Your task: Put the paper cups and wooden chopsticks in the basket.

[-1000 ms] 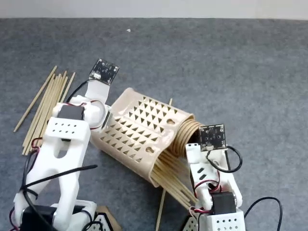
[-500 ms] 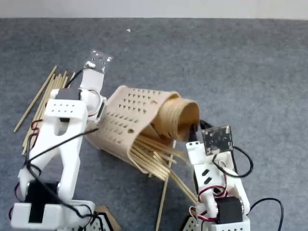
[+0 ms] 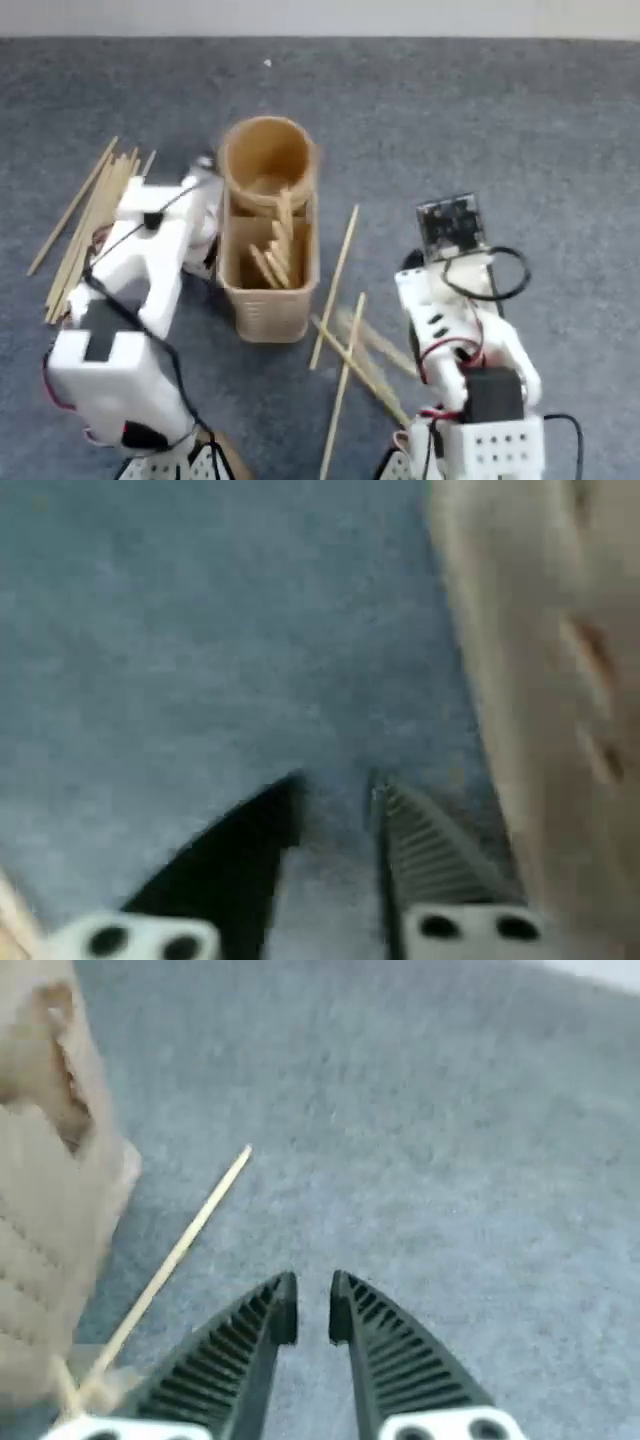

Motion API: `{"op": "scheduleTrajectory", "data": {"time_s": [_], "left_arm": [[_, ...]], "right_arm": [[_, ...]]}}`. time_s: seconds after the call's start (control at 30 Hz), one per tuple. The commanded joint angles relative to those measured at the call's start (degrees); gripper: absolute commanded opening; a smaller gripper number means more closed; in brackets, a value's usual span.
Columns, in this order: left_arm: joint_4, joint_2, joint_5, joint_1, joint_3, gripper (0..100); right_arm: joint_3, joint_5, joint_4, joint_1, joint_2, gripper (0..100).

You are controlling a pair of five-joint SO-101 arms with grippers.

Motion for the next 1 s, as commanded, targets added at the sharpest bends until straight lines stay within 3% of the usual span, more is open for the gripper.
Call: {"op": "scheduleTrajectory", "data": {"time_s": [0.0,0.17,0.37,0.57,0.8,0.97], "left_arm": [[3.52,3.82,-0.26,0.22,-2.86,14],[3.25,3.21,-0.18,-0.92,-3.47,14],[0.44,-3.03,4.57,-6.02,-3.47,14],[0.44,-16.04,8.79,-9.1,-0.66,15],[0.35,-34.42,10.02,-8.92,8.13,15],[-1.93,-39.6,10.02,-9.01,14.99,15]], "right_arm": [[-6.55,0.09,4.26,0.92,0.57,7.7],[-7.16,0.18,8.13,1.01,0.84,7.7],[5.76,1.05,6.81,5.05,1.01,7.7],[10.15,9.76,14.2,4.44,1.1,8.0],[10.24,13.01,18.95,-1.1,3.38,8.0],[10.15,12.84,16.75,-9.19,13.23,8.0]]}}
